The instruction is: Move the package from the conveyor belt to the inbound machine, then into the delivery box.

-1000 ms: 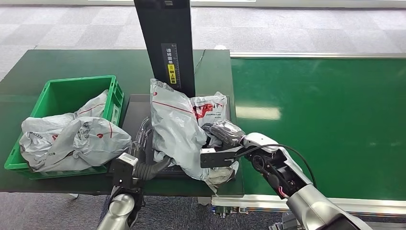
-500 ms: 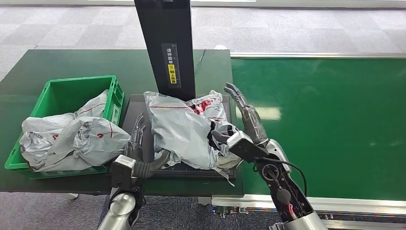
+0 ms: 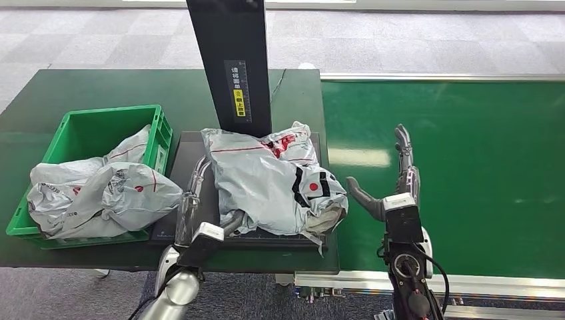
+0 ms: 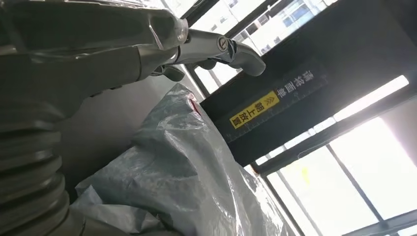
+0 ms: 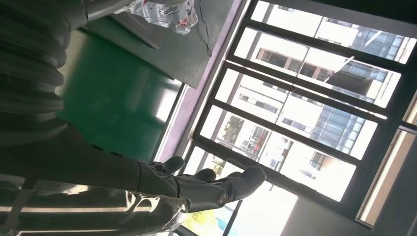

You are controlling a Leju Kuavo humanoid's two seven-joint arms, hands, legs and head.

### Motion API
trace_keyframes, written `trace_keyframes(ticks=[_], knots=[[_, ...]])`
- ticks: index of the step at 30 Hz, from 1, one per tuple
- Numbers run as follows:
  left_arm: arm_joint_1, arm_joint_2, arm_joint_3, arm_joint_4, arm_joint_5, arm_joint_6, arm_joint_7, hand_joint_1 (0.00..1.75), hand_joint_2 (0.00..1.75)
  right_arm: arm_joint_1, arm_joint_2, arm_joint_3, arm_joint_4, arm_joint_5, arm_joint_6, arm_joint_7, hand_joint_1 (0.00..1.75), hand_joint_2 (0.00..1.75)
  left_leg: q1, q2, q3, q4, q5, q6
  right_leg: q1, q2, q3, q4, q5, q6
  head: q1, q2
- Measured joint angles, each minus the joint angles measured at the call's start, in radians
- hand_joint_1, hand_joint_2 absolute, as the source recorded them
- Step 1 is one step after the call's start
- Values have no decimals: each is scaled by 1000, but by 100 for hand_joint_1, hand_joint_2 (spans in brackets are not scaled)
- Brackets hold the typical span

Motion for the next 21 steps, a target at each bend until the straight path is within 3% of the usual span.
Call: trace_keyframes(ticks=[7, 14, 21], knots=[[-32, 9, -82, 64, -249, 8, 94, 0, 175, 25, 11, -30, -8, 10, 5, 3, 0, 175, 0, 0, 0, 0, 0, 0, 0, 0, 0, 0, 0, 0, 0, 0], [-52, -9, -141, 115, -353, 5, 116, 0, 175, 63, 22, -46, -35, 31, 24, 13, 0, 175, 0, 0, 0, 0, 0, 0, 0, 0, 0, 0, 0, 0, 0, 0], [-77, -37, -190, 181, -404, -74, 150, 0, 175, 79, 31, -57, -50, 47, 42, 19, 0, 175, 0, 0, 0, 0, 0, 0, 0, 0, 0, 0, 0, 0, 0, 0]])
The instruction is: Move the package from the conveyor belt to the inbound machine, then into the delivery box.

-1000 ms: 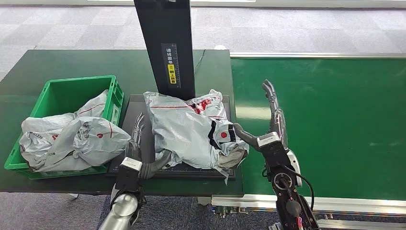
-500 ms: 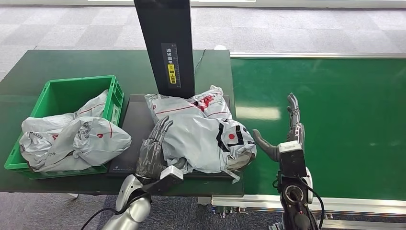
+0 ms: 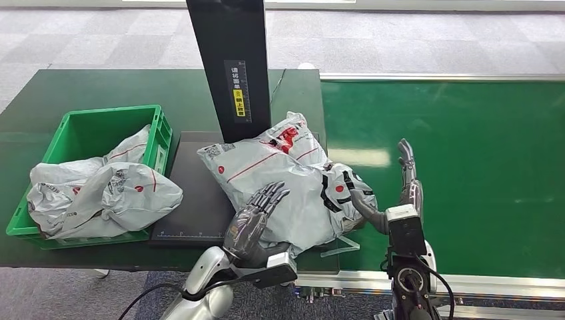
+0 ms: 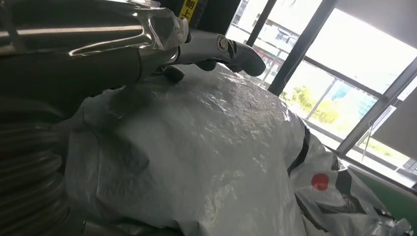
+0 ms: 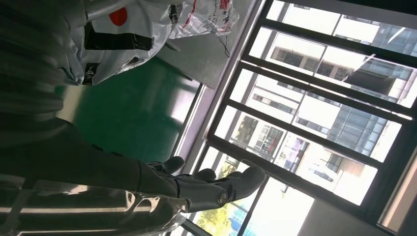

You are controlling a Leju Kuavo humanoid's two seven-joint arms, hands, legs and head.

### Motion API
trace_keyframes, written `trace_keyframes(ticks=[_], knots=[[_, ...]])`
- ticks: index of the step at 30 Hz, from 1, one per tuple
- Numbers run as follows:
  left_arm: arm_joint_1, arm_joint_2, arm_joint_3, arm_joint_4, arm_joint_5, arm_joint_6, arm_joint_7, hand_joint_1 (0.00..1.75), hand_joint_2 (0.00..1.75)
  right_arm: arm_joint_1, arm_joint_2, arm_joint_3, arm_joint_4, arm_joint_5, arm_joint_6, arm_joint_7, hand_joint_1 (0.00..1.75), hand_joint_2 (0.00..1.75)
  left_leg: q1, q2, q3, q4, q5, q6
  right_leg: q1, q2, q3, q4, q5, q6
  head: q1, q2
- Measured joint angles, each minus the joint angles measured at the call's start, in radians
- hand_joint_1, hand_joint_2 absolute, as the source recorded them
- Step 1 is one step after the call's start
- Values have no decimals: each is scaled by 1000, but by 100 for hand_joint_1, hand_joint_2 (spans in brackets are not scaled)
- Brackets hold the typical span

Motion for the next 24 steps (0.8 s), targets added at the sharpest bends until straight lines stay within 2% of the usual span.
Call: trace_keyframes(ticks=[8, 14, 15, 16, 19, 21, 24], knots=[[-12, -3, 6, 47, 12, -16, 9, 0, 175, 41, 3, -16, -32, 27, 18, 18, 0, 175, 0, 0, 0, 0, 0, 0, 0, 0, 0, 0, 0, 0, 0, 0], [-13, 6, 51, 66, 32, -14, 41, 0, 175, 81, 3, -30, -63, 41, 33, 29, 0, 175, 0, 0, 0, 0, 0, 0, 0, 0, 0, 0, 0, 0, 0, 0], [-12, 6, 60, 69, 37, -14, 46, 5, 175, 86, 3, -32, -67, 44, 34, 31, 0, 175, 0, 0, 0, 0, 0, 0, 0, 0, 0, 0, 0, 0, 0, 0], [-12, 6, 70, 71, 42, -14, 50, 32, 175, 90, 3, -33, -71, 46, 35, 32, 0, 175, 0, 0, 0, 0, 0, 0, 0, 0, 0, 0, 0, 0, 0, 0], [-6, 5, 96, 73, 52, -14, 60, 133, 175, 101, 3, -36, -80, 50, 40, 34, 0, 175, 0, 0, 0, 0, 0, 0, 0, 0, 0, 0, 0, 0, 0, 0], [-1, 5, 109, 73, 53, -14, 64, 150, 175, 105, 3, -37, -82, 51, 45, 34, 0, 175, 0, 0, 0, 0, 0, 0, 0, 0, 0, 0, 0, 0, 0, 0], [8, 5, 121, 73, 52, -13, 64, 161, 175, 108, 3, -38, -83, 54, 49, 34, 0, 175, 0, 0, 0, 0, 0, 0, 0, 0, 0, 0, 0, 0, 0, 0]])
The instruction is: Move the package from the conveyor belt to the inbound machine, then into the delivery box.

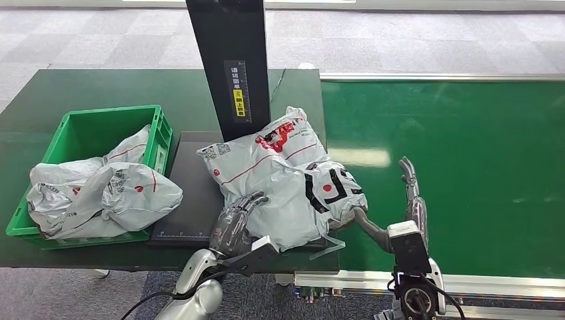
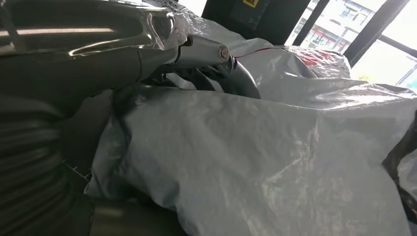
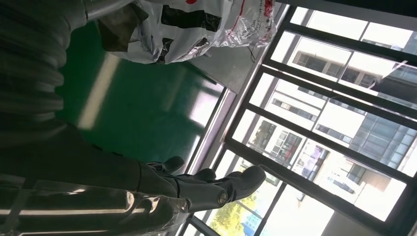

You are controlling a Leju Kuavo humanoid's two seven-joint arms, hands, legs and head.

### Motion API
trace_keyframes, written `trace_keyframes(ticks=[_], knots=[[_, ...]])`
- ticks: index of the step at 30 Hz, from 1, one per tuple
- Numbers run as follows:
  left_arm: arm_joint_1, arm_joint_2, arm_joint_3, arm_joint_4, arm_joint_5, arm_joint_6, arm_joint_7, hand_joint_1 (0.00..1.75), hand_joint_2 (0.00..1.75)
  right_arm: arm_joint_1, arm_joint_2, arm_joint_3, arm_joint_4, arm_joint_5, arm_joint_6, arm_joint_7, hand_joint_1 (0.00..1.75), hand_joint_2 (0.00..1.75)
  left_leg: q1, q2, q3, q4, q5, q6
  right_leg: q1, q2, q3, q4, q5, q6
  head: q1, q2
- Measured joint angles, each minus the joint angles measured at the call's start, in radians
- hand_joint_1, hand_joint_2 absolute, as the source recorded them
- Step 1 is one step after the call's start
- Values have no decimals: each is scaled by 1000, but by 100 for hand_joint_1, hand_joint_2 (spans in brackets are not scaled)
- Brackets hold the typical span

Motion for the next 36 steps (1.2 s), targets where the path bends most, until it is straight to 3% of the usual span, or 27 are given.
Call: trace_keyframes(ticks=[4, 15, 20, 27, 31, 36], knots=[[9, -1, 10, -5, 1, 18, -20, 175, 175, 0, 0, 0, 0, 1, 2, 0, 0, 175, 0, 0, 0, 0, 0, 0, 0, 0, 0, 0, 0, 0, 0, 0], [45, -2, 39, -85, 75, 98, -113, 175, 175, 3, 0, 0, 0, 3, 4, 0, 0, 175, 0, 0, 0, 0, 0, 0, 0, 0, 0, 0, 0, 0, 0, 0], [69, -3, 56, -153, 156, 190, -217, 175, 175, 3, 0, -1, 0, 3, 8, 0, 0, 175, 0, 0, 0, 0, 0, 0, 0, 0, 0, 0, 0, 0, 0, 0], [107, -4, 51, -295, 278, 352, -421, 175, 175, 3, 0, -1, 0, 3, 18, 2, 0, 175, 0, 0, 0, 0, 0, 0, 0, 0, 0, 0, 0, 0, 0, 0], [131, 8, 25, -403, 275, 393, -434, 175, 175, 3, 0, -1, 0, -3, 18, 3, 0, 175, 0, 0, 0, 0, 0, 0, 0, 0, 0, 0, 0, 0, 0, 0], [169, 11, 50, -621, 92, 404, -437, 175, 175, 10, -4, -1, 0, -16, 15, 1, 0, 175, 0, 0, 0, 0, 0, 0, 0, 0, 0, 0, 0, 0, 0, 0]])
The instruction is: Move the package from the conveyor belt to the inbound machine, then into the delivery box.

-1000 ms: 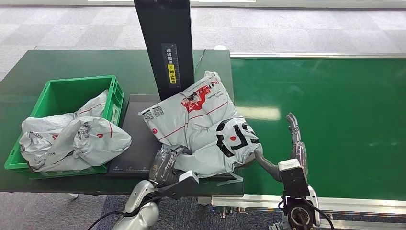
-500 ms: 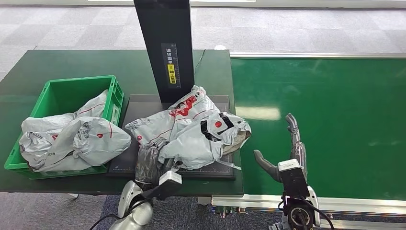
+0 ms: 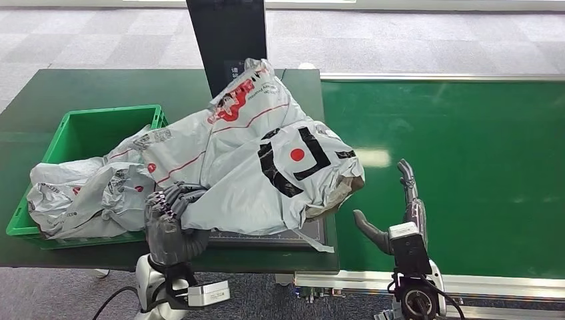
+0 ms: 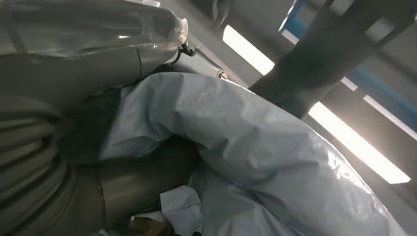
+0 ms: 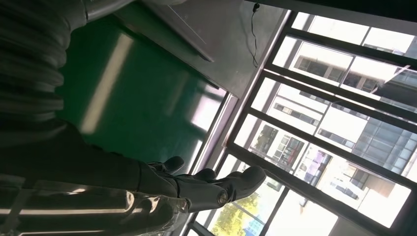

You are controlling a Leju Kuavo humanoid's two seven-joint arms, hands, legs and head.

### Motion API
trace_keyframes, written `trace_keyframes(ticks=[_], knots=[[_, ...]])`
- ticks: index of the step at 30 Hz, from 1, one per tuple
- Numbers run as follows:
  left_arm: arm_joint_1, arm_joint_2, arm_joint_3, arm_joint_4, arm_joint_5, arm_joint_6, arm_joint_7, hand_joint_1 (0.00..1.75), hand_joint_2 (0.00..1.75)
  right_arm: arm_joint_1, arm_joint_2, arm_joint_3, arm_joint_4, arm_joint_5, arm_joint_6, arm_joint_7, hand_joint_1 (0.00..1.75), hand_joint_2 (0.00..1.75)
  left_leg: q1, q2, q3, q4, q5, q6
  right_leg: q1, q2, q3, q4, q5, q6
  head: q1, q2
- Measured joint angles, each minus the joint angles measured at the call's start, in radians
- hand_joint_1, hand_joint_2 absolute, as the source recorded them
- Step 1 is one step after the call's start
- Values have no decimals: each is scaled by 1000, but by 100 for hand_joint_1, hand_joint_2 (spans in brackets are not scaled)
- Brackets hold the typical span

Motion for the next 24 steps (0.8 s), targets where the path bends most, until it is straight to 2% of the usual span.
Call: trace_keyframes(ticks=[4, 7, 13, 15, 17, 20, 24], knots=[[1, -10, 84, -159, -150, 2, 0, 175, 175, 4, -1, 0, 0, -3, -2, -2, 0, 175, 0, 0, 0, 0, 0, 0, 0, 0, 0, 0, 0, 0, 0, 0], [-18, -14, 168, -225, -236, 3, 0, 175, 175, 5, -1, 0, 0, -3, -2, -2, 0, 175, 0, 0, 1, 0, 0, 0, 0, 0, 1, 0, 0, 0, 0, 0], [-102, -10, 378, -215, -356, 1, 27, 175, 175, 13, -4, -3, -3, -1, -18, -1, 0, 175, 0, 0, 2, 0, 0, 0, 0, 0, 1, 0, 0, 0, 0, 0], [-146, -4, 459, -137, -370, -6, 124, 175, 175, 35, -5, -12, -19, 3, -40, 2, 0, 175, 0, -1, 2, 0, 0, 0, 0, -1, 1, 0, 0, 0, 1, 0], [-189, 22, 518, -22, -359, -15, 297, 175, 175, 73, -5, -29, -53, 5, -52, 7, 0, 175, 0, 0, 2, 0, 0, 0, 0, -1, 1, 0, 0, 0, 1, 0], [-237, 86, 542, 141, -341, -40, 519, 175, 175, 125, -6, -62, -108, 10, -45, 14, 0, 175, 1, 0, 1, 0, 0, 0, 1, 0, 0, 0, 0, 0, 1, 0], [-277, 149, 539, 308, -335, -105, 641, 175, 175, 143, -6, -89, -135, 15, -31, 17, 0, 175, 0, 2, 2, 0, 0, -1, 1, 2, 0, 0, 0, 0, 2, 0]])
